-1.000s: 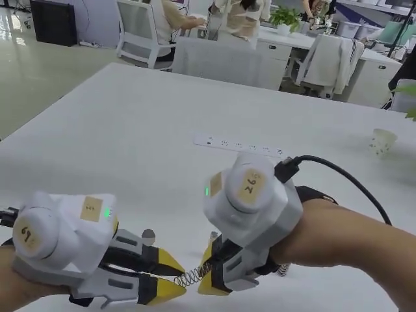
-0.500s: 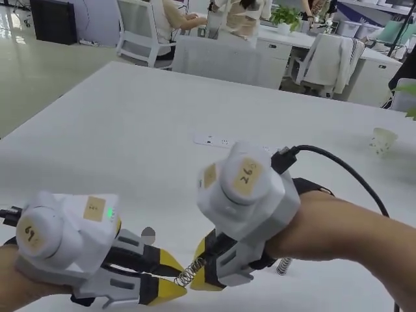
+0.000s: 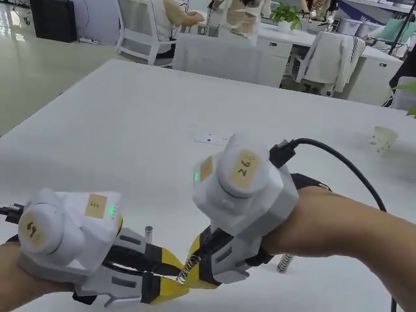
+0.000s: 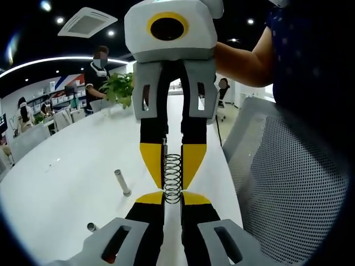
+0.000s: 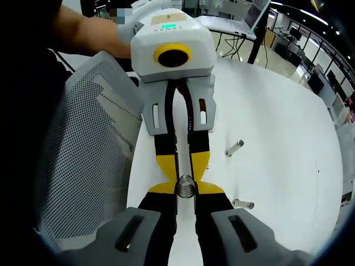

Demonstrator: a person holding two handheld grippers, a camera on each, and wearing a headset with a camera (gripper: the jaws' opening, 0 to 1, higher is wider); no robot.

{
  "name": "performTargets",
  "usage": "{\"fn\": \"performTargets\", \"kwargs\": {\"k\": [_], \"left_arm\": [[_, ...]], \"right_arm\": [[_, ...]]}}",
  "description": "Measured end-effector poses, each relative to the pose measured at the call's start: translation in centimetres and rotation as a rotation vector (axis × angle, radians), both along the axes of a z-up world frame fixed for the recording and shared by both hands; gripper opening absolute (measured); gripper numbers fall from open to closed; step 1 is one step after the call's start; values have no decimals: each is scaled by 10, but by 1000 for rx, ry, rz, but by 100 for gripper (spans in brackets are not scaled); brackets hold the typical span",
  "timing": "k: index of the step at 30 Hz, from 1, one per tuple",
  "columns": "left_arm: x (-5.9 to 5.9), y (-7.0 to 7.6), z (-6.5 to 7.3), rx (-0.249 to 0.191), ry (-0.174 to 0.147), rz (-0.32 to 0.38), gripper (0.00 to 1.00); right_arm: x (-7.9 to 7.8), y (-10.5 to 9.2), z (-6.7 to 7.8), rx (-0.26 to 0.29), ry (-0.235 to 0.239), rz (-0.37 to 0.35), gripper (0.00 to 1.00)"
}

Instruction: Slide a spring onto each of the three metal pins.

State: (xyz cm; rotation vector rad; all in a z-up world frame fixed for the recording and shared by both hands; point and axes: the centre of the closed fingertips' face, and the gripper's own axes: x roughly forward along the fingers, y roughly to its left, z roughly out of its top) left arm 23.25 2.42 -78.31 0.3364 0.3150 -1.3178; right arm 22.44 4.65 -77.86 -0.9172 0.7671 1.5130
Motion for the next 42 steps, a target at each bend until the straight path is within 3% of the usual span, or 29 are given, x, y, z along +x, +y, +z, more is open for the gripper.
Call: {"fn": "performTargets", "kwargs": {"k": [14,23,32,42], "left_arm": [[0,-1,0,-5,4,2,2],[0,1,0,-9,23,13,10],[1,11,-2,-13,40,42,19],[4,28,-2,-38,63,119,30]], "right_arm": [[-1,1,1,-10,-1,12,9],[4,-1,2,-19,-8,6,9],[9,-8,1,-31,-13,-11,9],[15,-15,2,-36,-23,-30,9]]}}
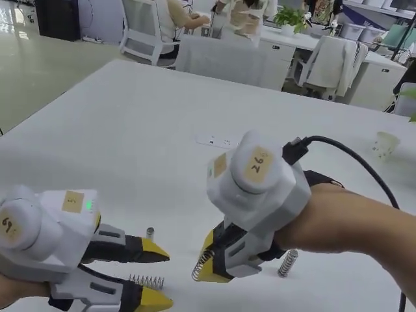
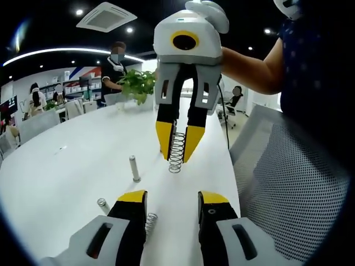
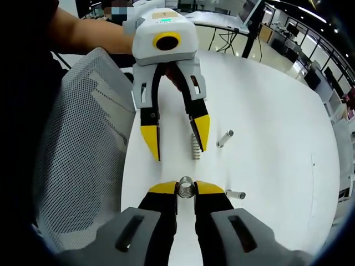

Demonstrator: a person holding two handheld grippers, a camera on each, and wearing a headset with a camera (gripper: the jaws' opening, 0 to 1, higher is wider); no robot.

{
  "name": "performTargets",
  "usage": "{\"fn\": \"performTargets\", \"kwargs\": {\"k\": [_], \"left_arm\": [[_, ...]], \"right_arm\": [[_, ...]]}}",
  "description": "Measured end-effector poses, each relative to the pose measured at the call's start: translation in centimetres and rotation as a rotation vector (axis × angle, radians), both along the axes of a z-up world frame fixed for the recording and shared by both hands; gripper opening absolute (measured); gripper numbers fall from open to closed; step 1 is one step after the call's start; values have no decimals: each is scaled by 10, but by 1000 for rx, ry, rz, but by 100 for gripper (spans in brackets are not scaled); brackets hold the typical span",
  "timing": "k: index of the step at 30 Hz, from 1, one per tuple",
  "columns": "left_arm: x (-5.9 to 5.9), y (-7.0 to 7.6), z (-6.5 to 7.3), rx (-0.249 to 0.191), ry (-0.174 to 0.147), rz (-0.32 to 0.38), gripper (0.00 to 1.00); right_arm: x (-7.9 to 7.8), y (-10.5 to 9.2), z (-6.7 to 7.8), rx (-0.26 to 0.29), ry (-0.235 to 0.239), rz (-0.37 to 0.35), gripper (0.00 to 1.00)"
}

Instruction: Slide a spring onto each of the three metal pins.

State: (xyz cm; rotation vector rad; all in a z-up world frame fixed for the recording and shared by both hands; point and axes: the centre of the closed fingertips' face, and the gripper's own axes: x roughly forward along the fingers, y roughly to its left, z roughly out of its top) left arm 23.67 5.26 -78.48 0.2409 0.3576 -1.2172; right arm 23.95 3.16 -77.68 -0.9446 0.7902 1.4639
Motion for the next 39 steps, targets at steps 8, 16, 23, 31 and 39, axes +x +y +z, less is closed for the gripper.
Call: {"fn": "performTargets", "kwargs": {"k": [8,16,23,31,39], "left_arm": [[0,11,2,-23,5,58,36],[3,25,1,-34,4,118,41],[7,37,2,-48,-1,175,46],[9,46,2,-59,-8,215,51],[11,53,0,-55,-9,245,61]], "right_arm": [[8,-8,2,-2,-8,-21,9],[16,-16,5,-2,-14,-49,9],[22,-22,8,-5,-21,-70,9],[34,-31,13,-21,-36,-90,9],[46,-37,18,-32,-57,-104,9]]}}
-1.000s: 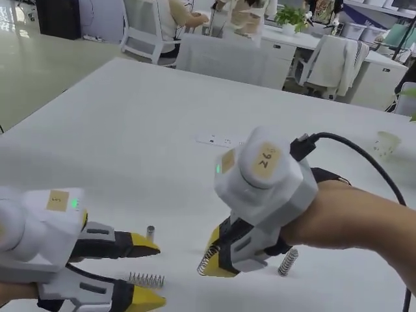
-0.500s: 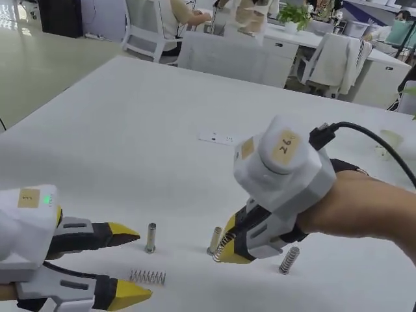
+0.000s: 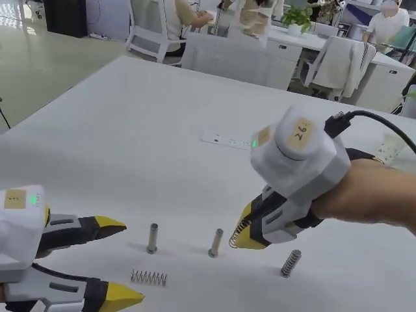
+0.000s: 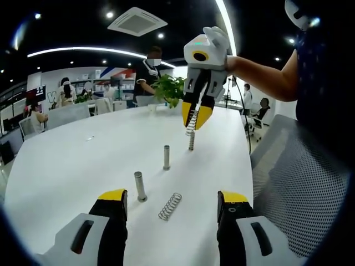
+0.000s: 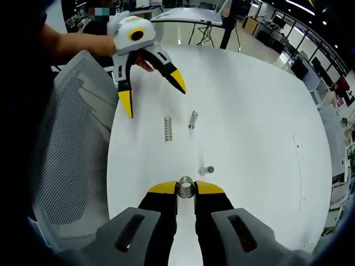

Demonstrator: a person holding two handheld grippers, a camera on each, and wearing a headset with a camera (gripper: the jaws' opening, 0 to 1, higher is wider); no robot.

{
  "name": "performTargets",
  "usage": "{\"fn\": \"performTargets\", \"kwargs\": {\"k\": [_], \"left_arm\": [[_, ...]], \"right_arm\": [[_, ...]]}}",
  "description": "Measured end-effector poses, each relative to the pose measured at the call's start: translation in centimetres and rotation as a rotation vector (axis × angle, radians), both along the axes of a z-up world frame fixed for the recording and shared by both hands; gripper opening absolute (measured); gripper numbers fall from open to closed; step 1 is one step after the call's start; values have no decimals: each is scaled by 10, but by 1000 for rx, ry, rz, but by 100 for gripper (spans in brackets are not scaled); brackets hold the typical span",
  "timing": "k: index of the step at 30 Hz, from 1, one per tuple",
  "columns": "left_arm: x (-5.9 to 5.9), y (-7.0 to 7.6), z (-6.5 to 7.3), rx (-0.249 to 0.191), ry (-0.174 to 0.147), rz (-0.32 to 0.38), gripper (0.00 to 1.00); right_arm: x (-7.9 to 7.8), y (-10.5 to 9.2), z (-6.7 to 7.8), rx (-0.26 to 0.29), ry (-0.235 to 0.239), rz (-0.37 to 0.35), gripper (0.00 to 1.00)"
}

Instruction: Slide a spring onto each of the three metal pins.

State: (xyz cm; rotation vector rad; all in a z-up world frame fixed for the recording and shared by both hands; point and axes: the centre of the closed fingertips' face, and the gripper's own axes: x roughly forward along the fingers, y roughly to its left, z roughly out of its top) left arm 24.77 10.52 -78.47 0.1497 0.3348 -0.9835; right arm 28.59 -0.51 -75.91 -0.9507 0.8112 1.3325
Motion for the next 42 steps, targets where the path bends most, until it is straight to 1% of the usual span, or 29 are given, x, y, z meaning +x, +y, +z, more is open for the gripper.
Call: {"fn": "performTargets", "kwargs": {"k": [5,12,13,20,26,27,33,35,42], "left_arm": [[1,3,-1,-1,5,15,66],[3,5,0,-2,4,26,73],[3,6,0,-7,6,30,75],[3,6,-1,8,-2,27,83],[2,6,-1,22,-24,21,86],[3,6,-1,26,-35,21,86],[3,6,-1,47,-57,11,86],[3,6,0,53,-69,8,87],[3,8,-1,81,-84,2,86]], "right_arm": [[8,-2,0,-19,-17,1,9],[19,2,1,-21,-21,10,9],[21,3,1,-22,-22,11,9],[30,8,-6,-46,-30,31,9],[35,11,-14,-65,-21,45,9],[36,11,-16,-71,-22,48,9],[37,14,-19,-76,-16,58,9],[37,15,-20,-75,-16,61,9],[40,17,-24,-80,-9,61,9]]}}
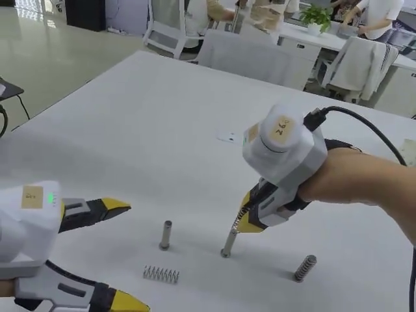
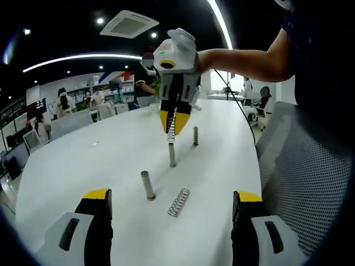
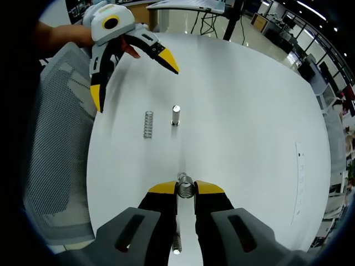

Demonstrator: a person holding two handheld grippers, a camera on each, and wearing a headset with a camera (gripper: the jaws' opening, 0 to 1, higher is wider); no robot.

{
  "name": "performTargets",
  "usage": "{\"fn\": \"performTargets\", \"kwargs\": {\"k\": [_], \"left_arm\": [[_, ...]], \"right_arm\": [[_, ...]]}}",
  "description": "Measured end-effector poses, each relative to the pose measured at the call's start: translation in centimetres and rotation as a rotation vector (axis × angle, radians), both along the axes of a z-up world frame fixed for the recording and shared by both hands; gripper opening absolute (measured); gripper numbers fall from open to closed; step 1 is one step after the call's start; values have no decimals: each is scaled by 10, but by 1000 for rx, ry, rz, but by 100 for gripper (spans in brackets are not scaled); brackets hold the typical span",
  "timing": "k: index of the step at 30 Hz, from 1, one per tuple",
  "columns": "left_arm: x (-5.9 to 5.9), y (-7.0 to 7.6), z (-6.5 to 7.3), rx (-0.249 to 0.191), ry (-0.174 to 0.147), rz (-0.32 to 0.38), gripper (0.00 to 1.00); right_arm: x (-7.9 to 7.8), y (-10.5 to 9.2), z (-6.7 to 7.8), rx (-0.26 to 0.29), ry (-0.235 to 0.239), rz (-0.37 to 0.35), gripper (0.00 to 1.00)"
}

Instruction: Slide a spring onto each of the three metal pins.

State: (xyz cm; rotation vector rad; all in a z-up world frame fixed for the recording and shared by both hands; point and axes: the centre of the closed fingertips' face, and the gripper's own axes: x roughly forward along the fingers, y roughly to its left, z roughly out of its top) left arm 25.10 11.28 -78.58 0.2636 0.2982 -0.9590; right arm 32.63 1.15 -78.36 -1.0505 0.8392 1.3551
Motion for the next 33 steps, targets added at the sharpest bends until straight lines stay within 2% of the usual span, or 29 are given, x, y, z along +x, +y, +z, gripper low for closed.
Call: {"fn": "performTargets", "kwargs": {"k": [20,33], "left_arm": [[1,1,-2,34,-16,-14,83],[1,0,-3,42,-1,-19,81]], "right_arm": [[1,1,-14,-21,26,-4,9],[0,0,-31,-43,43,-8,9]]}}
